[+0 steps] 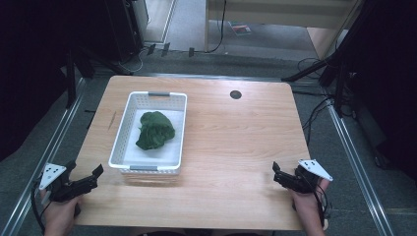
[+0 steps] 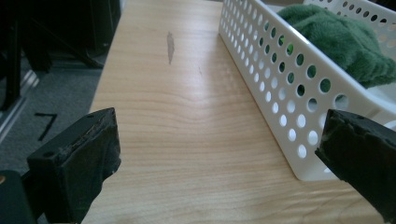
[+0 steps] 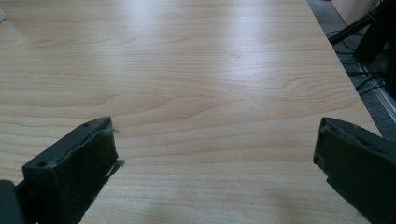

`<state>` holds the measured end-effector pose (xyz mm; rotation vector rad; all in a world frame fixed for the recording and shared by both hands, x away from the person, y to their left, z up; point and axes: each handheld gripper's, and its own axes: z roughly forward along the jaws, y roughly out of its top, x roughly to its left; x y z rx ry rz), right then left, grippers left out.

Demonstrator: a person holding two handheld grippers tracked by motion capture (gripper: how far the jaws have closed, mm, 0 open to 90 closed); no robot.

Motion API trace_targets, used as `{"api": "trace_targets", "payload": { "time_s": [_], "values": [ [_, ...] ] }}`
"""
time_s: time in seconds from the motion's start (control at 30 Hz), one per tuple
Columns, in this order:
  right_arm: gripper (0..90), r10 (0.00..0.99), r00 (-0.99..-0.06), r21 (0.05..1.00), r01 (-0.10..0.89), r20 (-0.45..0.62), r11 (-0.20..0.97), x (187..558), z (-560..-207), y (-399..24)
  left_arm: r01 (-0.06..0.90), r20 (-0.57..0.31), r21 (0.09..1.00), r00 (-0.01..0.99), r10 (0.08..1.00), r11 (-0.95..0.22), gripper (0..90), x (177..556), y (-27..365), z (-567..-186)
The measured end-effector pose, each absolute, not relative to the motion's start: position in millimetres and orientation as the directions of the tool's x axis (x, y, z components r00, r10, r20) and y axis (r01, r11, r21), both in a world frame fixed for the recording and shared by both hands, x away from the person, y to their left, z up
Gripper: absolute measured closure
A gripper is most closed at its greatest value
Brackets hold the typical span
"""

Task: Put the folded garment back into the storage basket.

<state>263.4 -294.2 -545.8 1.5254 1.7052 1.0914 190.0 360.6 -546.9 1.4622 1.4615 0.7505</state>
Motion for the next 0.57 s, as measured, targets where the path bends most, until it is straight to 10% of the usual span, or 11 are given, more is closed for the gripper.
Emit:
{"api": "trace_targets", "payload": {
  "time_s": [0.57],
  "values": [
    [0.0, 0.985, -0.153, 0.871, 0.492, 0.083, 0.003, 263.5, -545.9, -293.7, 0.456, -0.155, 0.883, 0.054, 0.986, 0.113, 0.0, 189.7, 355.9, -552.1]
  ]
}}
